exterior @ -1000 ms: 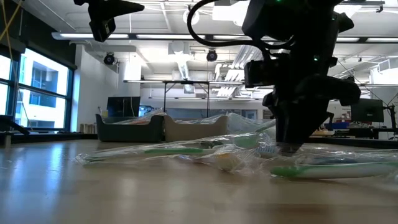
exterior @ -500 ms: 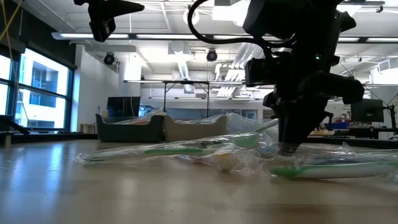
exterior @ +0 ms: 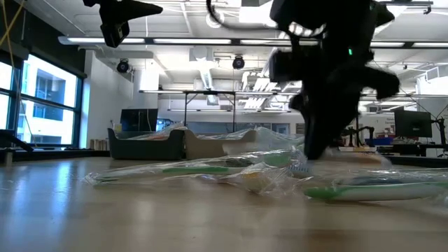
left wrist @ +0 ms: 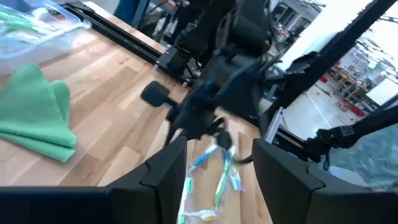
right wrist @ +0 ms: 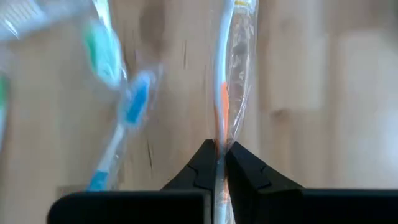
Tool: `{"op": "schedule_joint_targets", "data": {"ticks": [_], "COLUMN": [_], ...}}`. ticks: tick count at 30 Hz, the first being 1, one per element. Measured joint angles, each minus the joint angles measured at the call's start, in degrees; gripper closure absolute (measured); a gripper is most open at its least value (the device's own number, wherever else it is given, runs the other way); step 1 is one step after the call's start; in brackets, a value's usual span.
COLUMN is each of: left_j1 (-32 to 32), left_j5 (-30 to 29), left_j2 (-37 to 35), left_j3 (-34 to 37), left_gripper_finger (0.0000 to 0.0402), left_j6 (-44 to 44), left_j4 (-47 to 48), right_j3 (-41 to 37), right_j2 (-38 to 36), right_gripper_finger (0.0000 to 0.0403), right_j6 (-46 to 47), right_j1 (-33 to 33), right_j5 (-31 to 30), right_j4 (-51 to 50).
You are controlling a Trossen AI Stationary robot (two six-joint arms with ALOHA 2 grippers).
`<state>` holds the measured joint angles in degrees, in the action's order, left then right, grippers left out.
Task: Pick & Place Toothbrushes
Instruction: Put the orange toothbrush into the dark blue bin
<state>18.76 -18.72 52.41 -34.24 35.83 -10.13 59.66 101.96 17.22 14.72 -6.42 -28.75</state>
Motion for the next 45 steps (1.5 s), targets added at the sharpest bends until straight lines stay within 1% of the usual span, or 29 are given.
{"op": "schedule_joint_targets", "data": {"ticks": [7,13,16,18,21,24,27,33,36,40,42,45], "left_j1": [-0.04,-0.07,-0.2,-1.24,-3.95,-7.9,-12.41,-21.18,-25.65,-31.93,-34.94,-38.85], "left_j5": [-5.88,-11.83,-12.98,-12.83,-11.83,-8.5,-2.78,8.82,15.01,21.87,23.88,26.23], "left_j2": [-0.19,-0.37,-0.96,-1.88,-3.58,-5.25,-6.81,-7.81,-7.79,-7.54,-7.49,-7.51], "left_j3": [0.0,0.0,0.02,0.06,0.02,0.0,0.09,0.02,0.02,0.02,0.02,0.02], "left_gripper_finger": [0.0222,0.0222,0.0222,0.0222,0.0222,0.0222,0.0222,0.0222,0.0222,0.0222,0.0222,0.0222], "left_j6": [-4.34,-7.17,-9.92,-11.75,-12.26,-14.39,-15.47,-18.47,-20.08,-21.03,-21.03,-21.08], "left_j4": [-0.02,0.01,-0.22,0.22,0.56,1.31,2.21,2.56,2.61,2.57,2.56,0.87], "right_j3": [0.29,0.41,0.4,0.48,0.39,0.44,0.44,0.44,0.44,0.44,0.44,0.44], "right_j2": [-6.74,-12.33,-14.87,-16.01,-16.84,-17.02,-17.0,-17.0,-17.0,-17.0,-17.0,-17.0], "right_gripper_finger": [0.0392,0.0392,0.0392,0.0392,0.0392,0.0392,0.0392,0.0392,0.0392,0.0392,0.0392,0.0392], "right_j6": [0.17,1.4,3.33,4.41,5.37,5.44,5.49,7.03,7.03,7.01,6.63,4.45], "right_j1": [-2.68,-5.19,-5.99,-6.49,-6.66,-6.58,-6.6,-6.6,-6.6,-6.6,-6.6,-7.29], "right_j5": [-2.89,-5.67,-7.04,-7.7,-9.94,-12.57,-14.84,-24.85,-28.46,-31.38,-32.54,-32.4], "right_j4": [-0.13,2.58,4.47,7.35,10.37,15.1,19.44,27.1,31.5,35.26,36.43,38.54]}}
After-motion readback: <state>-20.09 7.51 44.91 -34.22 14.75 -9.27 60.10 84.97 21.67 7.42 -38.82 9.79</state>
